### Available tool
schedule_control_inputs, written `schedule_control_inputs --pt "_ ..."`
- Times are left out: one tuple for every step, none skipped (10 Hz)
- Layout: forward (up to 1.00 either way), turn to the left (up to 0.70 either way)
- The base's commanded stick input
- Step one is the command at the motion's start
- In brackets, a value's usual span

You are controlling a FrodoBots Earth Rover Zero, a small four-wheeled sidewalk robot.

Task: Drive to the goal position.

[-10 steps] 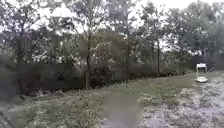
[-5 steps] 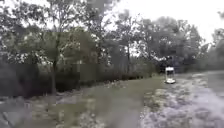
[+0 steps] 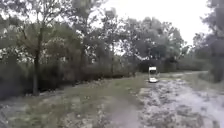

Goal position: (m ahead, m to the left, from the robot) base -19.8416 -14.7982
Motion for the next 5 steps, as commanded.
schedule_control_inputs --pt "0.00 -0.45" --pt "0.00 -0.45" --pt "0.00 -0.45" --pt "0.00 -0.45" --pt "0.00 -0.45"
